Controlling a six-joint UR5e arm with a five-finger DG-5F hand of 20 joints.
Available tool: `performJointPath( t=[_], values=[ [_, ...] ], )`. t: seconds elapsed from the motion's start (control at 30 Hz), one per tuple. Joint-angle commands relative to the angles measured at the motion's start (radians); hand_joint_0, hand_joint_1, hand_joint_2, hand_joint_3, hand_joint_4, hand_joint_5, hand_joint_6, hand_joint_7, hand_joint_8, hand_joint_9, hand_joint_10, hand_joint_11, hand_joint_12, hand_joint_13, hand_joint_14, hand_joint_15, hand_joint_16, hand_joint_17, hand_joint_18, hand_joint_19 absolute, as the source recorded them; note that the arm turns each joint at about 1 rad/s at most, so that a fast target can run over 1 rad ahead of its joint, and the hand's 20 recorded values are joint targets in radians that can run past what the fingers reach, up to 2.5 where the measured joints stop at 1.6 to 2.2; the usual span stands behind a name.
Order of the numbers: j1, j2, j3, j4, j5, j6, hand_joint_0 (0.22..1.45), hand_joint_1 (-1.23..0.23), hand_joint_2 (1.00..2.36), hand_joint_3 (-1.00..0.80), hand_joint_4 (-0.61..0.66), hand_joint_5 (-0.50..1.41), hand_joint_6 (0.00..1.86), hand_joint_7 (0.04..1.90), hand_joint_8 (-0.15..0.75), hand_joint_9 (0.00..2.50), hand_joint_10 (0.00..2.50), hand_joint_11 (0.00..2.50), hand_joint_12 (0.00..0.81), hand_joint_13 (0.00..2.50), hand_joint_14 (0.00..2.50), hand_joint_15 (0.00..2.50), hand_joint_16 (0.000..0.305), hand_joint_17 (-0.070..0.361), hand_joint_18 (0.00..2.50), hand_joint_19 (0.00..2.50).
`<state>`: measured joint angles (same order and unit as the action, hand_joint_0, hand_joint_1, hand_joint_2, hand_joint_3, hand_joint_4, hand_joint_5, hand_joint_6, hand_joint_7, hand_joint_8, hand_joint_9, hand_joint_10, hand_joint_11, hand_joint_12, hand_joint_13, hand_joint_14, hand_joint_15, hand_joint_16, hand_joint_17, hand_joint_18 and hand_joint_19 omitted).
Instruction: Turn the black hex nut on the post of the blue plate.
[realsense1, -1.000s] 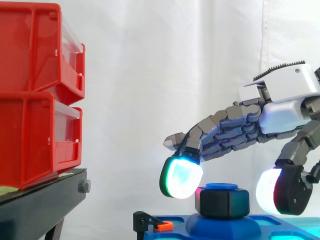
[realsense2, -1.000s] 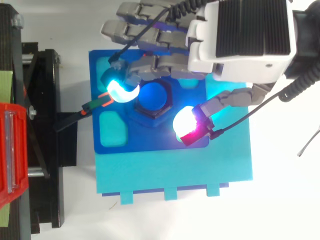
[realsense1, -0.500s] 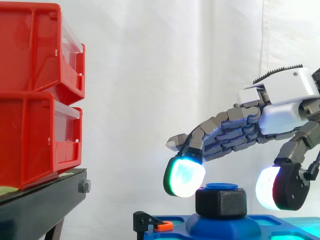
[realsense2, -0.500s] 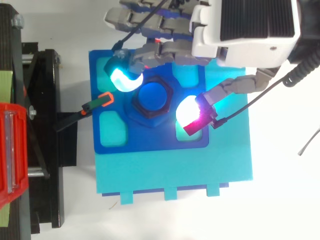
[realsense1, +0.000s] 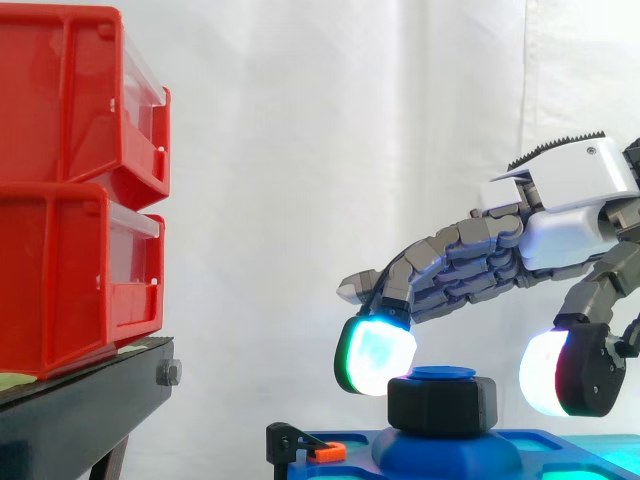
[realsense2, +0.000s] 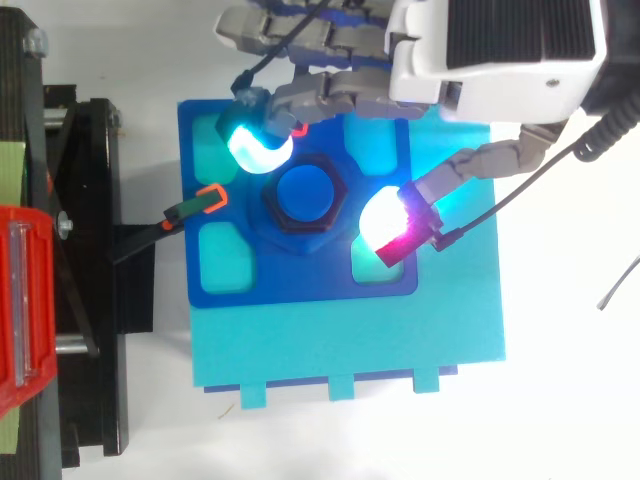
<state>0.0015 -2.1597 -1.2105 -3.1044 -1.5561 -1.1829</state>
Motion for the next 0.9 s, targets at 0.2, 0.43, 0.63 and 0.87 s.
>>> performJointPath(
  t=[0.2,0.43,0.63,0.87],
  values=[
    [-0.005,0.0,0.014,-0.054,-0.012,-0.003,0.39,-0.83,1.0,-0.5,0.12,-0.3,0.5,0.69,0.157,0.0,0.0,0.0,0.325,0.0,0.0,0.0,0.045,0.102,0.0,0.01],
    [-0.008,0.001,0.014,-0.068,-0.027,-0.006,0.36,-0.83,1.0,-0.5,0.16,-0.28,0.5,0.71,0.174,0.0,0.0,0.0,0.342,0.0,0.0,0.0,0.049,0.109,0.0,0.0],
    [-0.009,0.006,0.016,-0.085,-0.03,-0.014,0.35,-0.81,1.0,-0.5,0.18,-0.28,0.5,0.72,0.175,0.0,0.0,0.0,0.343,0.0,0.0,0.0,0.049,0.111,0.0,0.0],
    [-0.009,0.017,0.016,-0.099,-0.03,-0.021,0.36,-0.79,1.0,-0.5,0.18,-0.27,0.5,0.73,0.175,0.0,0.0,0.0,0.342,0.0,0.0,0.0,0.049,0.109,0.0,0.0]
  ],
)
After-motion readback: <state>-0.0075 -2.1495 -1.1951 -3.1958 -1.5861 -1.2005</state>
